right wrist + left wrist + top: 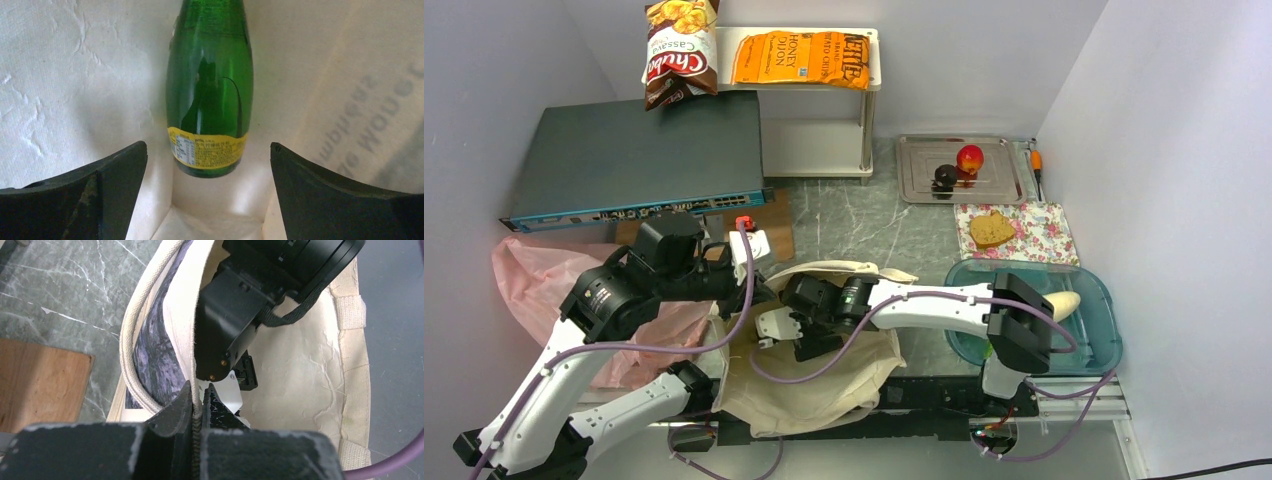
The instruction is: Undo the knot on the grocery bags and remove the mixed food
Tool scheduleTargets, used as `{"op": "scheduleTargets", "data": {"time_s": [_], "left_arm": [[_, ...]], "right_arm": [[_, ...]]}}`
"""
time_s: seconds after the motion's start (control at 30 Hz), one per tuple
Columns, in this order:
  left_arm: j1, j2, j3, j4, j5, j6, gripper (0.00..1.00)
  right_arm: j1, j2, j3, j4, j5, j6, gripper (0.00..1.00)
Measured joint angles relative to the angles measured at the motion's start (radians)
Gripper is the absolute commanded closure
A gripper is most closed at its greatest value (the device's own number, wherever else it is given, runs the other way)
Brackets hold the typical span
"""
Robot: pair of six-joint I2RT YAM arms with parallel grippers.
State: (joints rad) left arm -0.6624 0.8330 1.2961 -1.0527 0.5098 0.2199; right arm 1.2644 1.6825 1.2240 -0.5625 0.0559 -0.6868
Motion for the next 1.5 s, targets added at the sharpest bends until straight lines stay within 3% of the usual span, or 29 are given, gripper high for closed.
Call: {"op": "scheduleTargets", "data": {"time_s": [0.37, 0.53, 0.6, 0.67, 0.8, 1.0, 1.23, 1.5], "left_arm": [[0.0, 0.003, 0.0, 0.001, 0.002, 0.003, 1.0], [0.0, 0.003, 0.0, 0.008, -0.003, 0.003, 1.0], [0.002, 0.005, 0.0, 0.021, -0.014, 0.004, 1.0], [0.004, 0.011, 0.0, 0.029, -0.025, 0.005, 1.0], [0.008, 0.02, 0.0, 0.047, -0.057, 0.008, 1.0], [0.01, 0.02, 0.0, 0.059, -0.071, 0.003, 1.0], [0.027, 0.023, -0.003, 0.057, -0.032, -0.008, 1.0], [0.046, 0.036, -0.014, 0.085, -0.025, -0.035, 1.0]], "right_arm": [[-0.018, 0.154, 0.009, 0.036, 0.018, -0.003, 0.12], [-0.056, 0.214, 0.05, 0.007, -0.02, 0.007, 0.24], [-0.071, 0.235, 0.079, -0.027, -0.052, 0.012, 0.33], [-0.08, 0.257, 0.114, -0.067, -0.074, 0.014, 0.48], [-0.097, 0.295, 0.179, -0.14, -0.108, 0.014, 0.99], [-0.102, 0.26, 0.144, -0.116, -0.133, 0.023, 1.0], [-0.109, -0.084, -0.158, 0.029, -0.161, 0.033, 1.0], [-0.097, -0.269, -0.224, 0.143, -0.151, 0.016, 1.0]]}}
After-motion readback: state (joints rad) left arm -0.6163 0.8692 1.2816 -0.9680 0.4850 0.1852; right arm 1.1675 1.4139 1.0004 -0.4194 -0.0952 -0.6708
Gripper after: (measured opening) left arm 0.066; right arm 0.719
